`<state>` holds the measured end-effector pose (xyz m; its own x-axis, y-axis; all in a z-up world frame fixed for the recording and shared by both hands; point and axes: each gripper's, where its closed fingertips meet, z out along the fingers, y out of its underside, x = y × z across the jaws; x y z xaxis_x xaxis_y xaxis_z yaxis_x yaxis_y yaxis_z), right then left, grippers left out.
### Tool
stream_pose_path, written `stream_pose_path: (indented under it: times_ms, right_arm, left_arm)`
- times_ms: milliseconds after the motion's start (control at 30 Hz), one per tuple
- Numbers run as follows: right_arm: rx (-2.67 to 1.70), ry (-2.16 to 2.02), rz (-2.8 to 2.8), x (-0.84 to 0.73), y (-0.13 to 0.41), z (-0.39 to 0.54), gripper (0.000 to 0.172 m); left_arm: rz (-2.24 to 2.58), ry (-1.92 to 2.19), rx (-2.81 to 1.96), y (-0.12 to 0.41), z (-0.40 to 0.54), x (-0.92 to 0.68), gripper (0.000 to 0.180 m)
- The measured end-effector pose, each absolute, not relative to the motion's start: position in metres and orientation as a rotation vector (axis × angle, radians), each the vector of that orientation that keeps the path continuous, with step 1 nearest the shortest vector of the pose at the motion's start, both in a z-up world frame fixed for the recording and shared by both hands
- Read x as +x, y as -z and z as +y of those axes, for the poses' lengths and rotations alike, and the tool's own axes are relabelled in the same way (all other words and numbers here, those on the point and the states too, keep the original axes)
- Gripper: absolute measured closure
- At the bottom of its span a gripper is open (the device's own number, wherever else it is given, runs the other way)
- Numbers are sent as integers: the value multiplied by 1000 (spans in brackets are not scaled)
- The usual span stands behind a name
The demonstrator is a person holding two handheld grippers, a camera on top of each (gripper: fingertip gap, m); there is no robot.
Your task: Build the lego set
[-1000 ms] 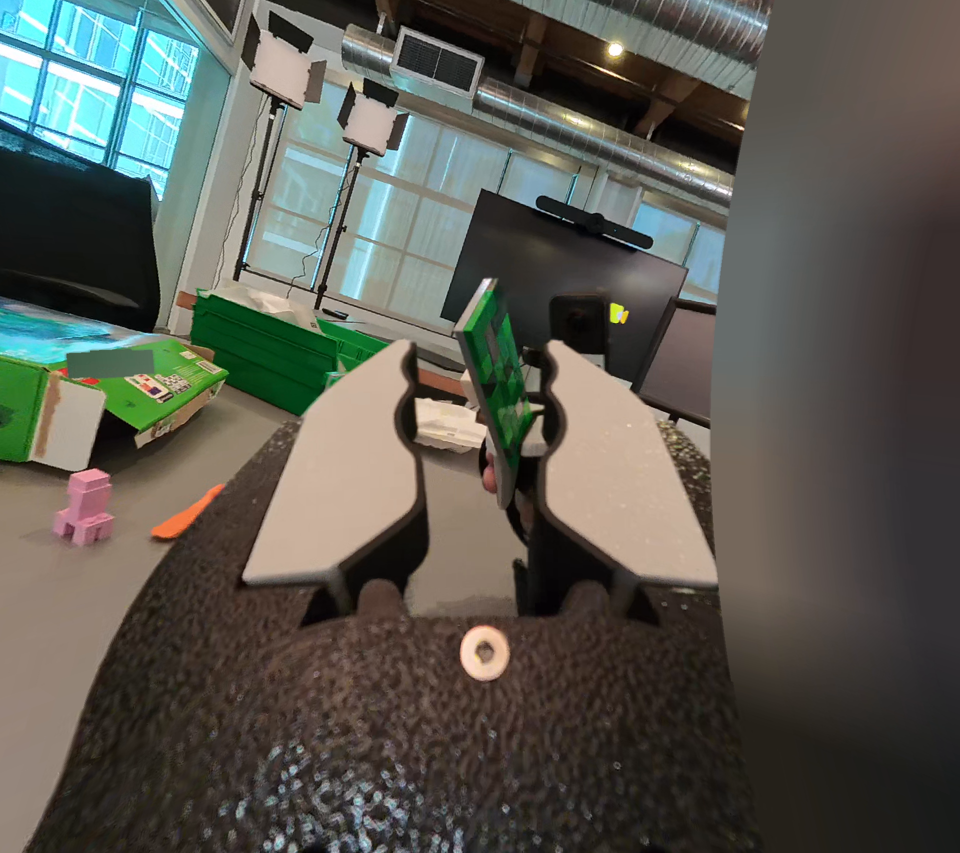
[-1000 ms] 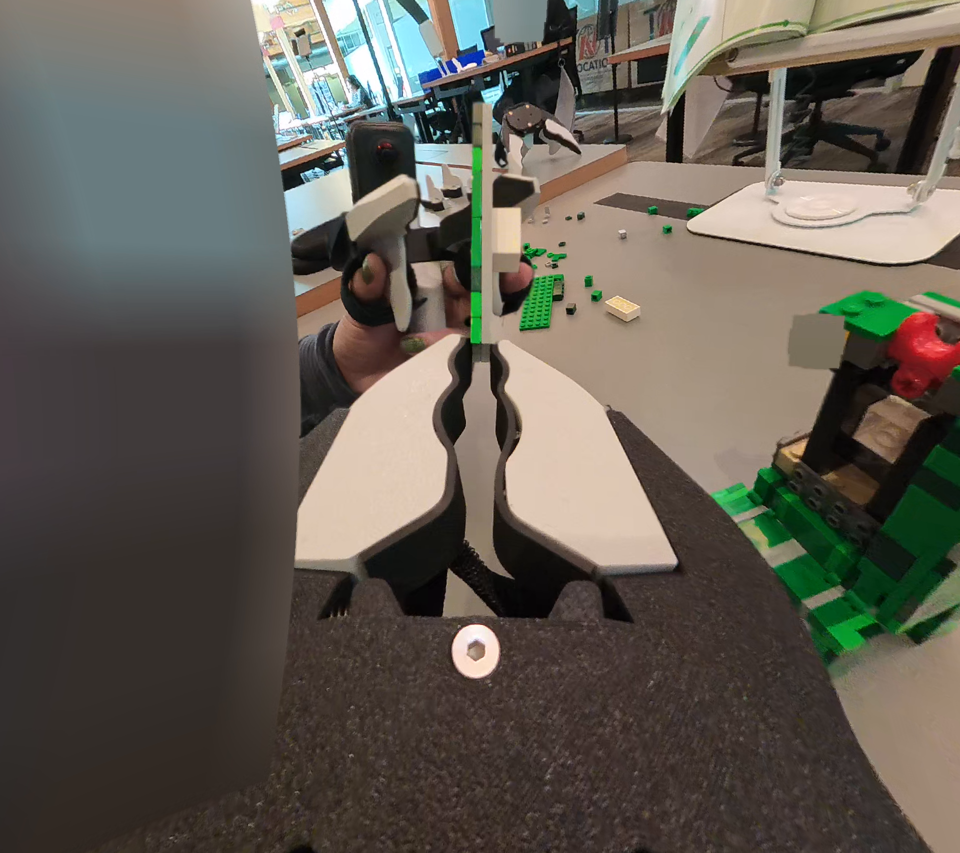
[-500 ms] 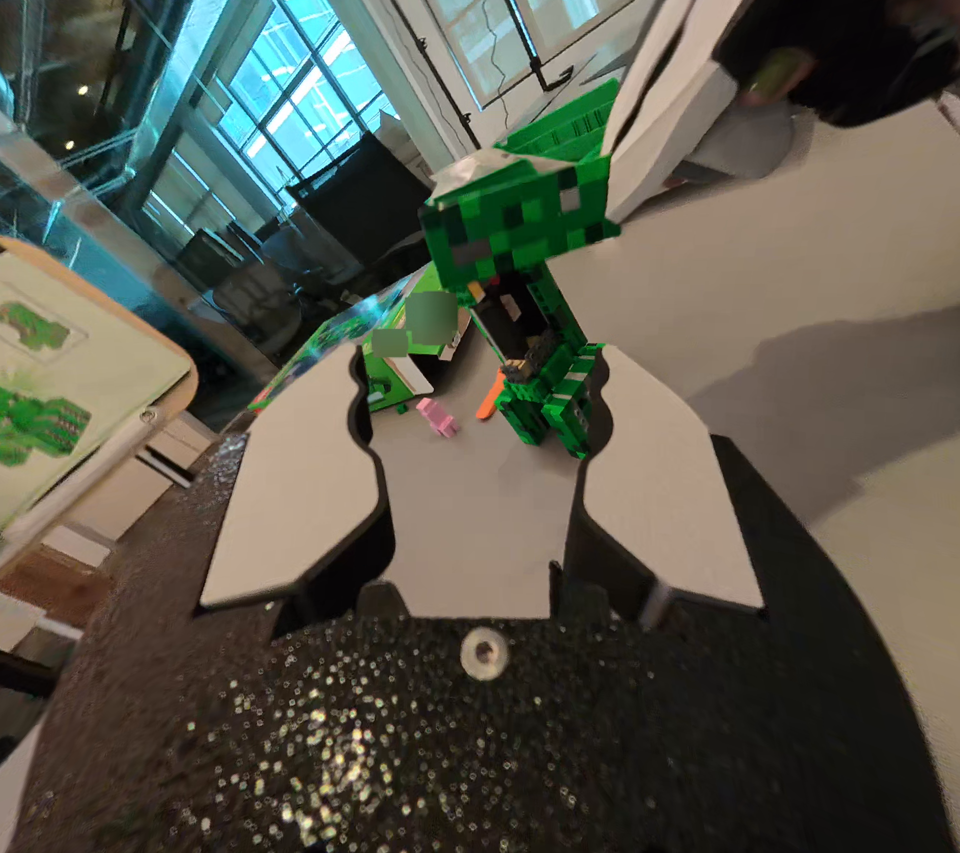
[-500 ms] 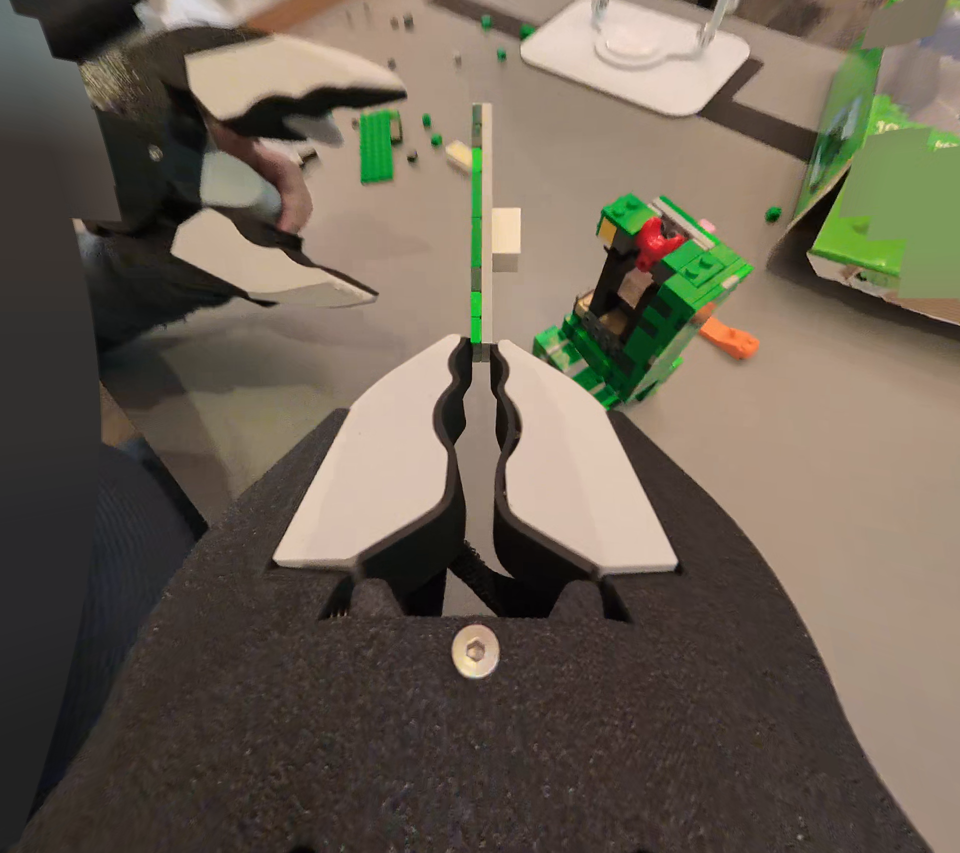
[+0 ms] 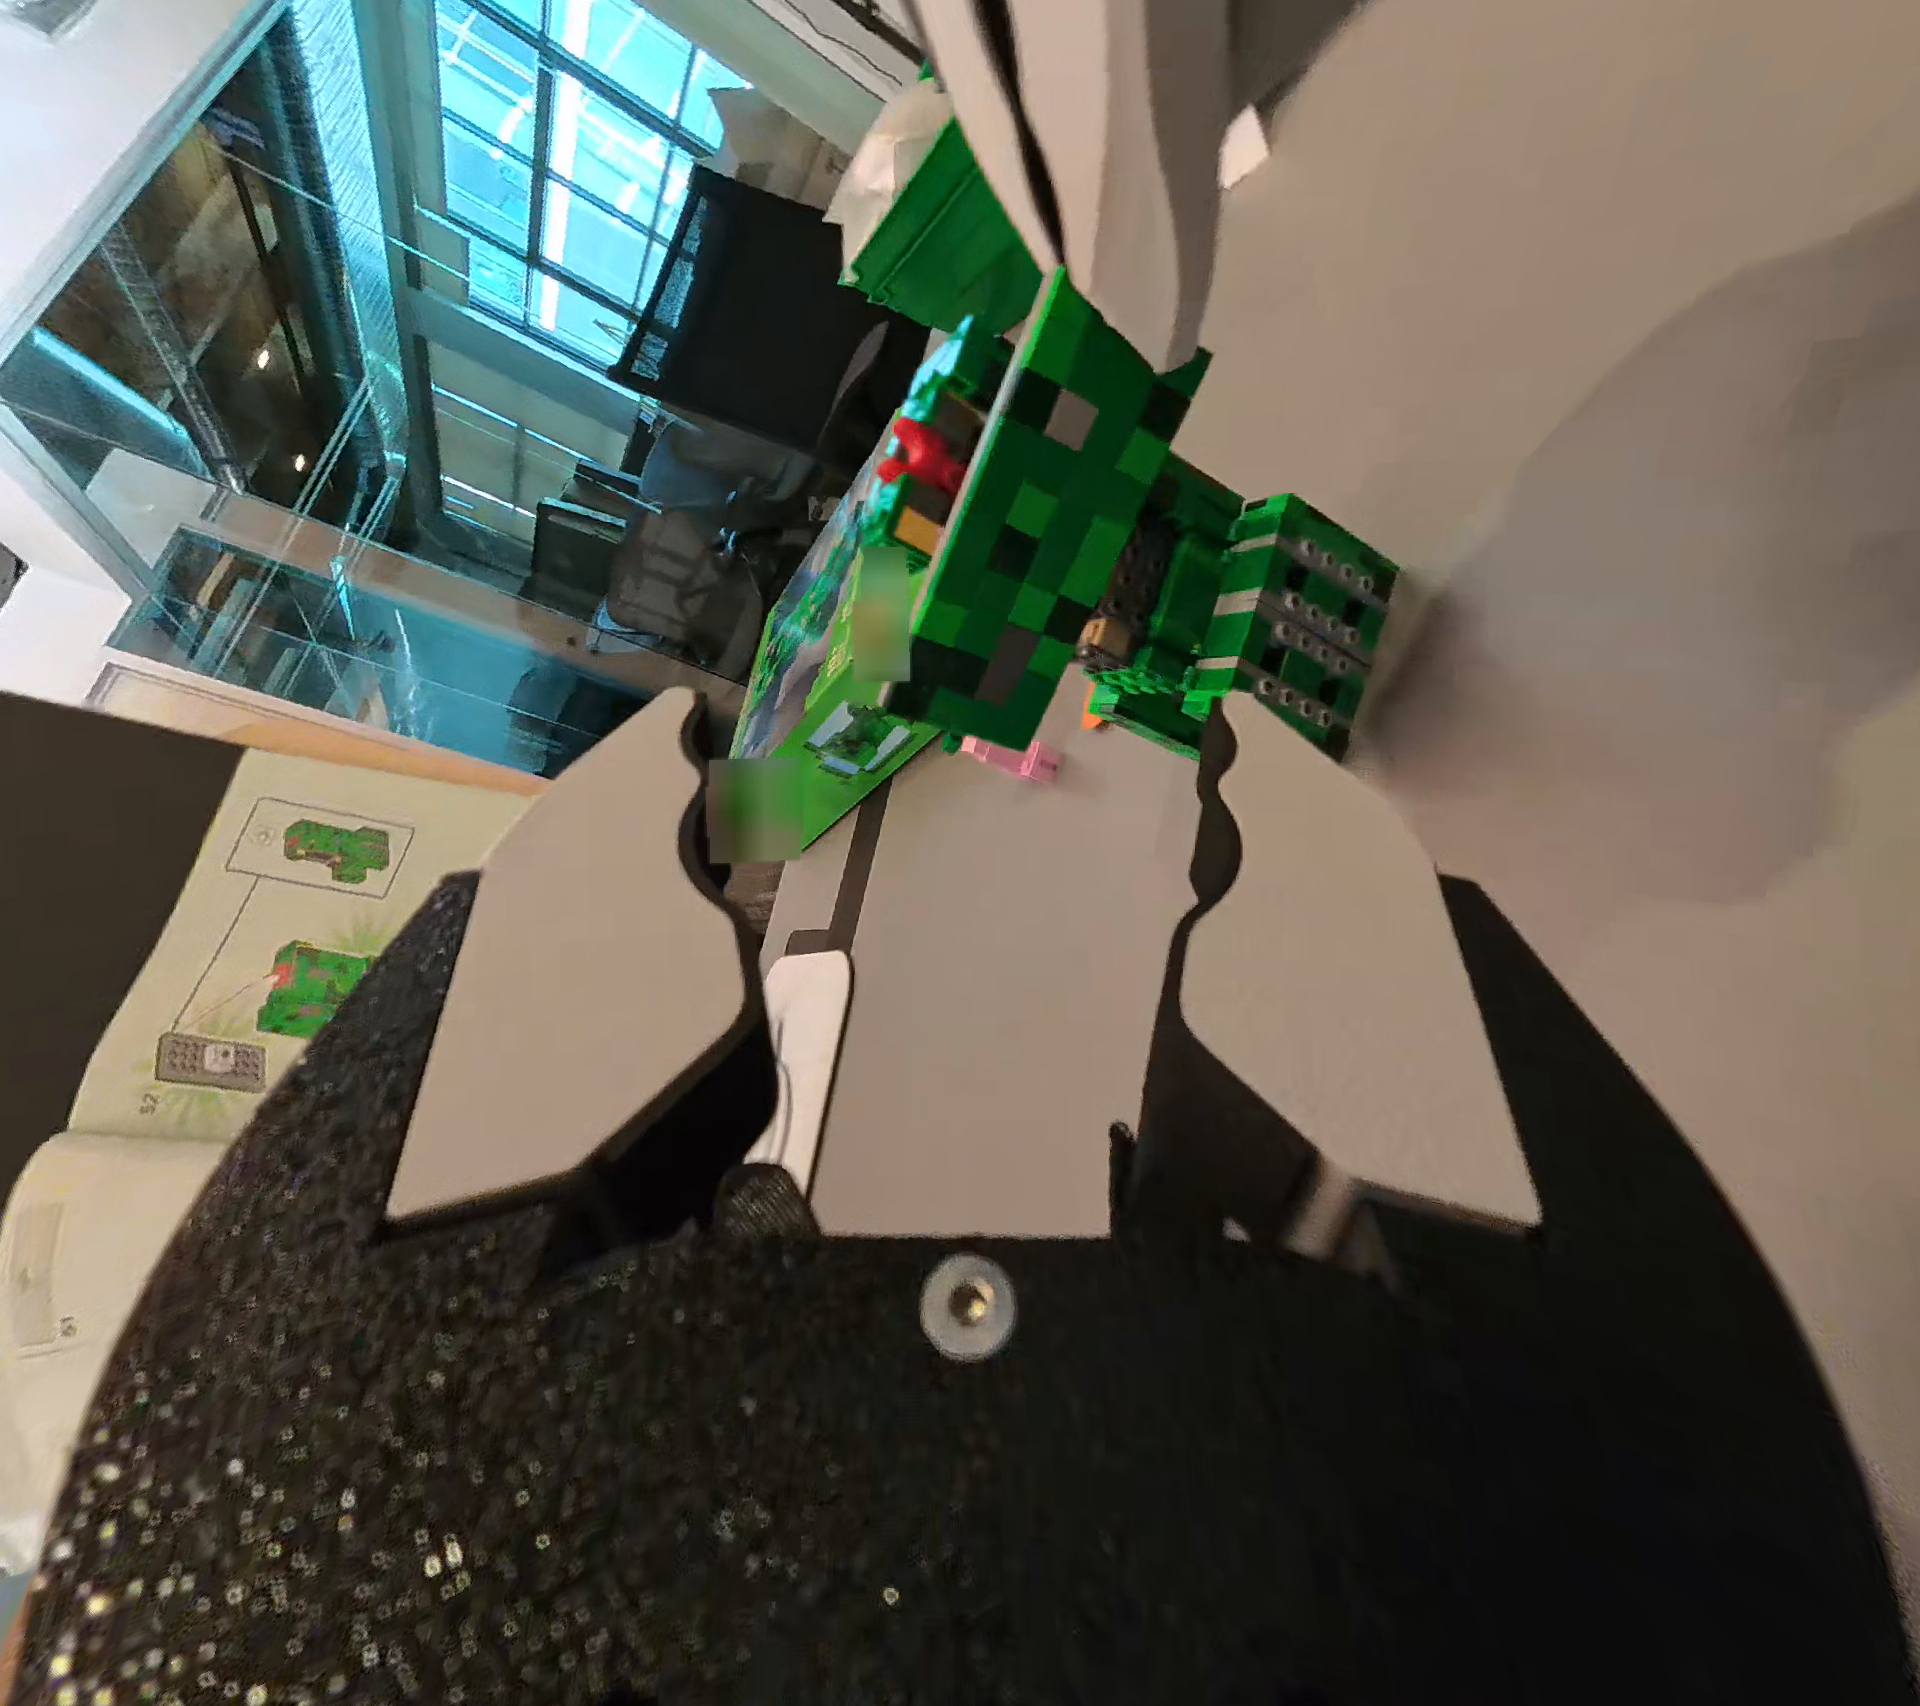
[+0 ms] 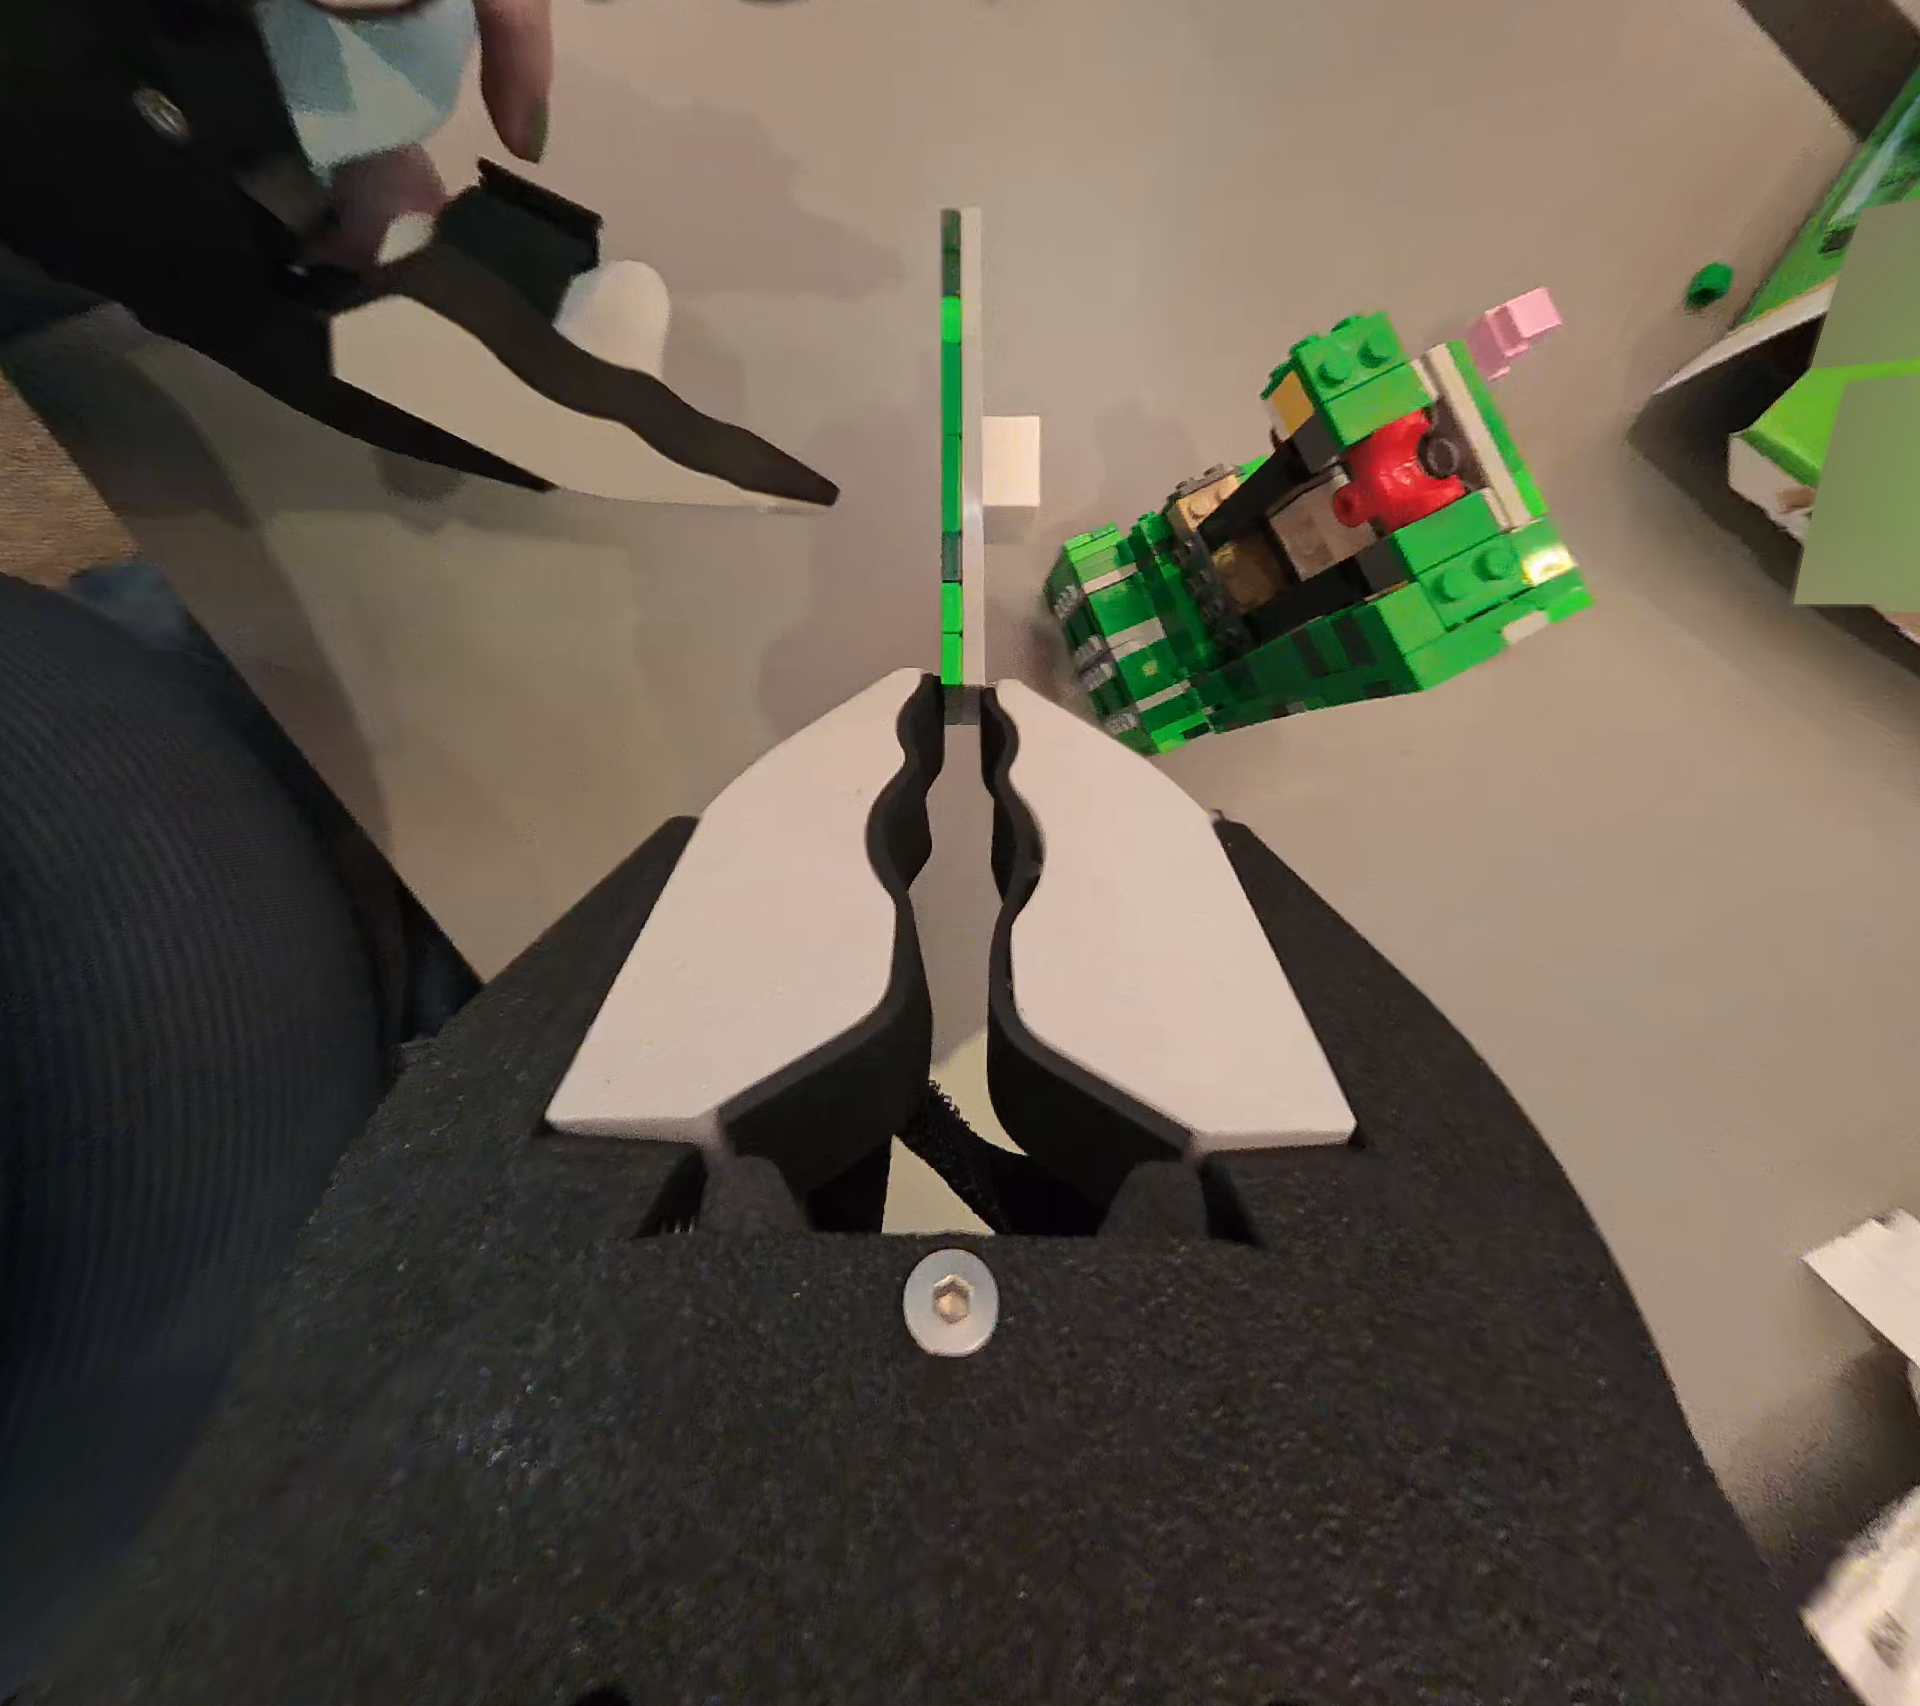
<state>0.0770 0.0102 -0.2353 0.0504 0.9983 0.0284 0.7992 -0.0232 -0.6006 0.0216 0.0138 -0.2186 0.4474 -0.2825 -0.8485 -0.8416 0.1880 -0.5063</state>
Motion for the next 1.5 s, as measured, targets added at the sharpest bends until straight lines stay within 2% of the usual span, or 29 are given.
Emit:
stream_pose_path:
  times_ms: [367, 467, 700, 833, 1000, 1233, 1500]
  right_arm:
    - [-1919, -685, -1818, 78, 242, -2, 166]
    - [-1924, -700, -1814, 79, 243, -1, 166]
    - [-1866, -752, -1780, 75, 236, 2, 165]
    - [-1708, -732, -1735, 75, 217, 9, 159]
    - [-1515, -691, -1594, 88, 194, 27, 153]
    - [-1409, -605, -1420, 107, 202, 63, 144]
    - [-1335, -820, -1294, 107, 217, 83, 141]
  left_arm:
    - [1321, -795, -1250, 243, 24, 46, 123]
    - [1285, -845, -1238, 241, 28, 44, 144]
    - [1190, -736, -1309, 241, 29, 42, 145]
    - [1162, -690, -1378, 242, 29, 28, 145]
    - [991, -435, -1545, 240, 31, 12, 145]
    - [477, 104, -1691, 236, 36, 23, 145]
    - [218, 182, -1685, 251, 52, 34, 145]
